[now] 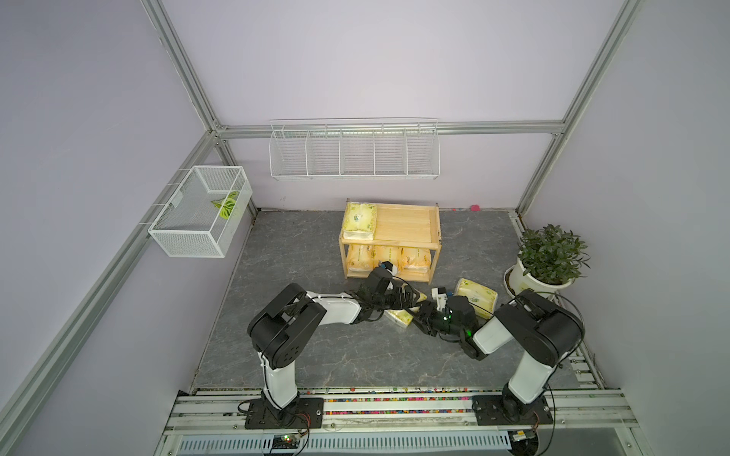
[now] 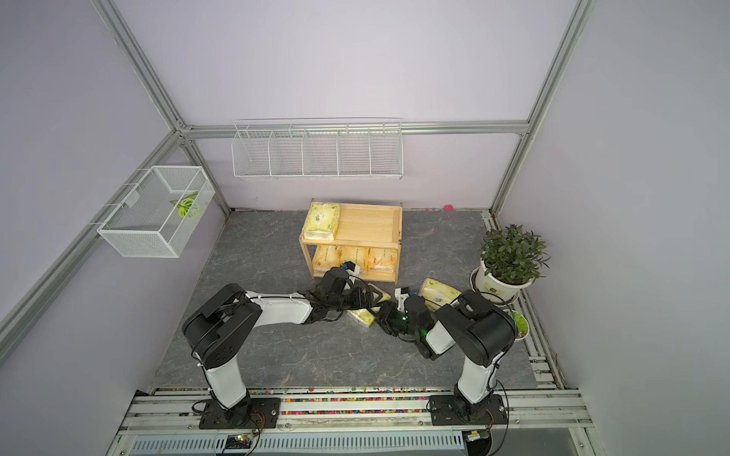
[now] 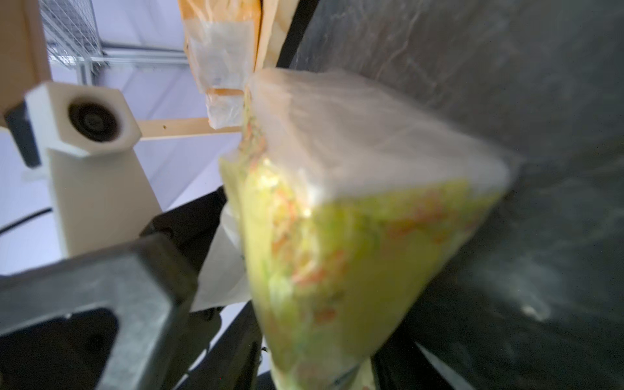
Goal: Place the tissue boxes on the shelf by color
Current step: Pick up the box of tissues from the center of the board.
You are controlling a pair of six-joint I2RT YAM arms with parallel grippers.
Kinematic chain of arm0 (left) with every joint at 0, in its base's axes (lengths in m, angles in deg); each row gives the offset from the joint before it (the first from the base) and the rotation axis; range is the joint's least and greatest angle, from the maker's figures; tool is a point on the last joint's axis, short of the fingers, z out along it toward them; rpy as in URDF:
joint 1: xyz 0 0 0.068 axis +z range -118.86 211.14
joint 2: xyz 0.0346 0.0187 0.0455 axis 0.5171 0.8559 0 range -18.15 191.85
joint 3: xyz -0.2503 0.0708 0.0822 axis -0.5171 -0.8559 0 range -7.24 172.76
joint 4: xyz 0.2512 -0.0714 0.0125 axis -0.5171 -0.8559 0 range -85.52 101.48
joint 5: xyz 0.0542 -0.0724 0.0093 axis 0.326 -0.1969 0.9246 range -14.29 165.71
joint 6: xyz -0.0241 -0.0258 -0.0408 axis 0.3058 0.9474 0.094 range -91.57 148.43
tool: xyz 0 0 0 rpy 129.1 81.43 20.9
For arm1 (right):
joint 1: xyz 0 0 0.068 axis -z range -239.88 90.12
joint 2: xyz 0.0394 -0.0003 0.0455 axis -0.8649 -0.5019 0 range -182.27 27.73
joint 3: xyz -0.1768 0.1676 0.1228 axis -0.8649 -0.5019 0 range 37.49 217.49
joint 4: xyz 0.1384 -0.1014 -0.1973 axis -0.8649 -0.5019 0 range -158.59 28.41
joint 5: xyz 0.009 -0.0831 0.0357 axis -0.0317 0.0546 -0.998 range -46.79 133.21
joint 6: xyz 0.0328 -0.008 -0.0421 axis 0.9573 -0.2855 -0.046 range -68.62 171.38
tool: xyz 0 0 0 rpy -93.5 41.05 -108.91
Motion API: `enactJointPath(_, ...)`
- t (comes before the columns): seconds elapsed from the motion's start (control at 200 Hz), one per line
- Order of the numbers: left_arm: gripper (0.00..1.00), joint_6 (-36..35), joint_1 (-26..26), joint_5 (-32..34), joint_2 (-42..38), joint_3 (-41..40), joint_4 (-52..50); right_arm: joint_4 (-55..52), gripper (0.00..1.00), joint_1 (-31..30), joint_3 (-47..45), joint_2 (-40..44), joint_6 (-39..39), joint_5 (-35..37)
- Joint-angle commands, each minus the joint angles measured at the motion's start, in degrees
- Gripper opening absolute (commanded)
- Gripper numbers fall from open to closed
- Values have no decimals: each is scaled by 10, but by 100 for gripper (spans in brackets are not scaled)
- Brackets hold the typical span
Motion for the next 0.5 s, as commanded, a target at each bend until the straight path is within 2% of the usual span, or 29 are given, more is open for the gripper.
enactJointPath(0.0,100,-3,-13,-21,-3,-5,-70,-146,44,-4,-15,3,-19,19)
enactJointPath(0.2,100,-19,-14,3,-30,26,-124,-181,32,-4,-23,54,-26,14)
enactJointPath(0.29,100,-36,-13,26,-59,46,-161,-223,30,-4,-21,96,-35,12)
enactJointPath(0.495,100,-80,-9,92,-130,135,-292,-429,28,-4,11,249,-93,19)
